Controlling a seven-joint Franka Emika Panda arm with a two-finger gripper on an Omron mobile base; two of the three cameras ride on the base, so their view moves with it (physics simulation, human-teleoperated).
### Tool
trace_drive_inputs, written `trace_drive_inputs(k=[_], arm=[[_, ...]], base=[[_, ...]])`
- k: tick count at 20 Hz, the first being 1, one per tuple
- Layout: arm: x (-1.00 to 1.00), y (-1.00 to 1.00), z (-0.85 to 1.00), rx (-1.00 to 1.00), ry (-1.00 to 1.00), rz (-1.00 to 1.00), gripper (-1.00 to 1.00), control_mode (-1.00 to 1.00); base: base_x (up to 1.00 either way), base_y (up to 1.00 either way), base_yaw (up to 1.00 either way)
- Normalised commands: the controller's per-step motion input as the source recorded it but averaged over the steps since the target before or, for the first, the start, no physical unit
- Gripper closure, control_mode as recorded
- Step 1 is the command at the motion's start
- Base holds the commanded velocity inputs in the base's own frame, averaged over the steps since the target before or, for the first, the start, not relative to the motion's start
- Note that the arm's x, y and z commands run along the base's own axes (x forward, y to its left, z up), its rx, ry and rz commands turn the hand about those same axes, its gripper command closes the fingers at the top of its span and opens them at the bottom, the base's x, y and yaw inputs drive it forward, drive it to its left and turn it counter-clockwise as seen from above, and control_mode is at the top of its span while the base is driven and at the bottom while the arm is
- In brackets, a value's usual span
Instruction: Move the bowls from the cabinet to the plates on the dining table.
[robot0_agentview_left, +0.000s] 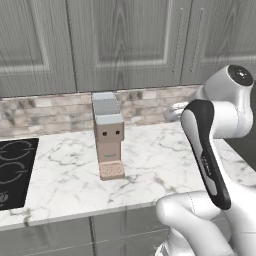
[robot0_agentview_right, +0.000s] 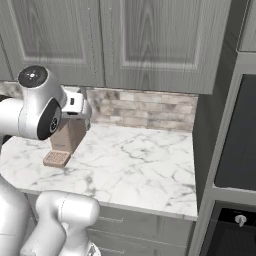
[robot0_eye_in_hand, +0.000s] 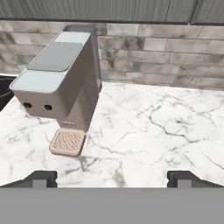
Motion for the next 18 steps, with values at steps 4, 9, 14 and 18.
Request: trace_drive_inputs(k=[4, 9, 14, 18], arm=[[-0.3, 0.0, 0.0, 0.0, -0.13, -0.04, -1.0, -1.0], [-0.13, -0.01, 0.15, 0.0, -0.02, -0.08, -1.0, -1.0], [0.0, 0.0, 0.24, 0.0, 0.01, -0.08, -1.0, -1.0], [0.0, -0.03, 0.36, 0.0, 0.03, -0.06, -1.0, -1.0]], base=[[0.0, 0.0, 0.0], [0.0, 0.0, 0.0], [0.0, 0.0, 0.0], [0.0, 0.0, 0.0]])
